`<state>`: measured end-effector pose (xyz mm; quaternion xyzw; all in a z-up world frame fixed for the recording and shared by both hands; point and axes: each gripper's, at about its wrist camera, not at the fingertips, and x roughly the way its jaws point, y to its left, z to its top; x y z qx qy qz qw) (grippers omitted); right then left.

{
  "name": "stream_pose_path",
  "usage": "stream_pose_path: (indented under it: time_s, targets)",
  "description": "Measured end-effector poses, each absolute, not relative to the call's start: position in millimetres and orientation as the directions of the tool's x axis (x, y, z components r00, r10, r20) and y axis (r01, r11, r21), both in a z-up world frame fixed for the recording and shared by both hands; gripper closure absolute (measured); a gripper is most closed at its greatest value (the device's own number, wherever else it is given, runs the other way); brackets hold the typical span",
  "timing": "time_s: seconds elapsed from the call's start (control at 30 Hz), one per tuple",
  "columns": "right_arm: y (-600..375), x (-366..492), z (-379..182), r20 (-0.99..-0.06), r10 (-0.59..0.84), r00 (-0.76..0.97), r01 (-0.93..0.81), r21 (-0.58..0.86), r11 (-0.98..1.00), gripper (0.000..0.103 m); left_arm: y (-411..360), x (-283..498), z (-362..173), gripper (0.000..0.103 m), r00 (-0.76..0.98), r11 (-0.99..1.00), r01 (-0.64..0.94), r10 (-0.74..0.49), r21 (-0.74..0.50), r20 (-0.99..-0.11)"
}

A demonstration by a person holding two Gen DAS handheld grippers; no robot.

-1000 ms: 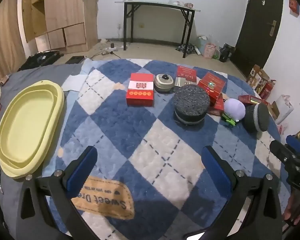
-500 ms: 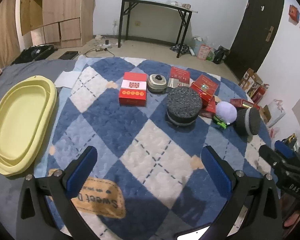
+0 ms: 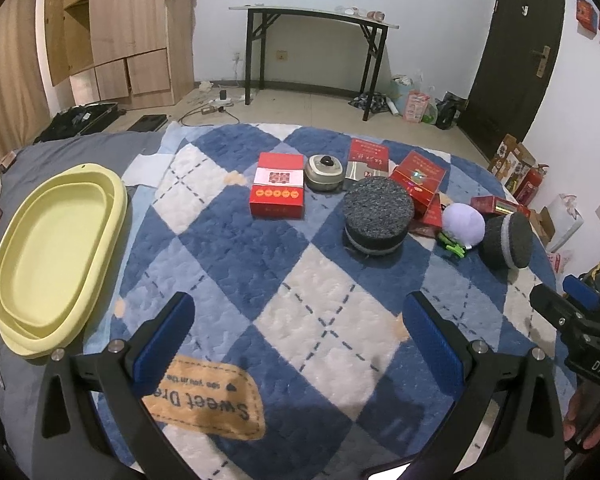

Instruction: Organize rigid objects

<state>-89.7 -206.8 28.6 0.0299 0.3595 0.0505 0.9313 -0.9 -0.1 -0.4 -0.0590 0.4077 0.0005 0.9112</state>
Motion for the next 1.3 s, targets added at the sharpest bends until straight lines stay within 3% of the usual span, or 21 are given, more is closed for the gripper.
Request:
stream_pose_path:
  time_s: [1.3]
  targets:
    - [-239, -77, 27, -0.666, 0.048, 0.744, 0.030, 0.106, 0.994, 0.000, 11, 12, -10, 0.000, 0.624, 0.990, -0.072, -0.048, -0.118, -0.780]
